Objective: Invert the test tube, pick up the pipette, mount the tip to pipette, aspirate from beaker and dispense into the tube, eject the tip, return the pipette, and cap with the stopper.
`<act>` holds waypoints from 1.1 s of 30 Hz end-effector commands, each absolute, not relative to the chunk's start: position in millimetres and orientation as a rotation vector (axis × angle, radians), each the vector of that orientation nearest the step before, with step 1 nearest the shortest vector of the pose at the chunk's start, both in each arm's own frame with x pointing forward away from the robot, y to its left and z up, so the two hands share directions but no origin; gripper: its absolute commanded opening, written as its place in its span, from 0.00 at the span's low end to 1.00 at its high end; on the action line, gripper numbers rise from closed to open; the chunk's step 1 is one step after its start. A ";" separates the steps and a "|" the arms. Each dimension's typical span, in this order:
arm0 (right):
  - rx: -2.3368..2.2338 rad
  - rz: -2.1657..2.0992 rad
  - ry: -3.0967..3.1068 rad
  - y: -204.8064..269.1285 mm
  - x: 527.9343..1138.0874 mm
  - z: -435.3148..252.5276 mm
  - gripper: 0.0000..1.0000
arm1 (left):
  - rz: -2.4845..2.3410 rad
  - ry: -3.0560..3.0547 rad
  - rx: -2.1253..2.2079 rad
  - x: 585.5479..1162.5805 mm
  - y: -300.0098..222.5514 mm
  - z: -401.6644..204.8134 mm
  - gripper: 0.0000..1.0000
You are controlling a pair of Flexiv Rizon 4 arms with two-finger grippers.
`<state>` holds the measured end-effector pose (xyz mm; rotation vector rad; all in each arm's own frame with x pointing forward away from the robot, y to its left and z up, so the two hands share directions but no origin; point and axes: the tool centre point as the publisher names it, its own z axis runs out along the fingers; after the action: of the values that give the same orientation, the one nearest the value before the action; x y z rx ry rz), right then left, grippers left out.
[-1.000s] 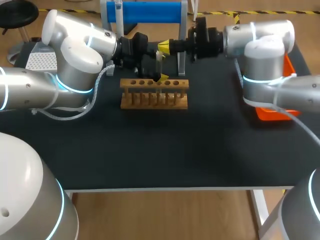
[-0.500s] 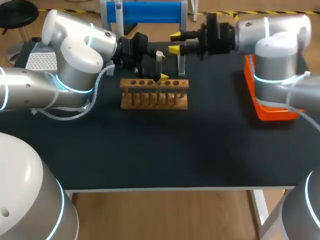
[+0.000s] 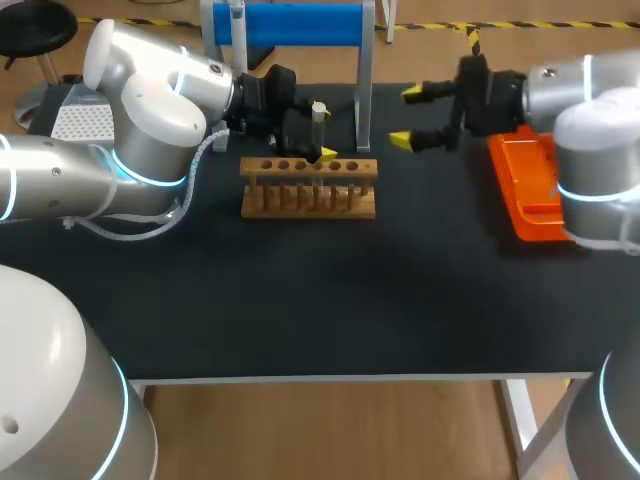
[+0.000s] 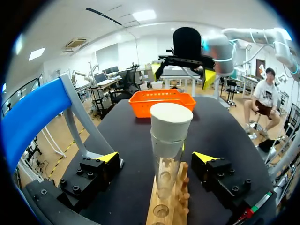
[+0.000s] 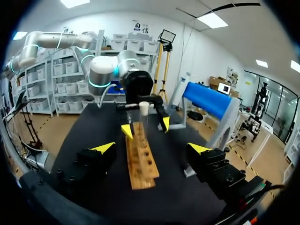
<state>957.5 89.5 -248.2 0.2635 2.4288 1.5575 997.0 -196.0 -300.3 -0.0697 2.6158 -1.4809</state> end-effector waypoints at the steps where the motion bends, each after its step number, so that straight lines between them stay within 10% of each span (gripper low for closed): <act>1: 0.265 1.545 2.442 76.3 948.1 -241.6 1.00 | -1.482 2.615 -0.069 997.5 -196.3 -301.0 1.00; 33: 0.265 1.545 2.442 76.3 948.1 -241.6 1.00 | -1.337 2.513 -0.336 966.1 -120.6 -290.4 1.00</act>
<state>948.5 77.4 -242.6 0.2667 2.4372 1.5468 979.3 -130.2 -298.6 -0.3213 2.5265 -1.3484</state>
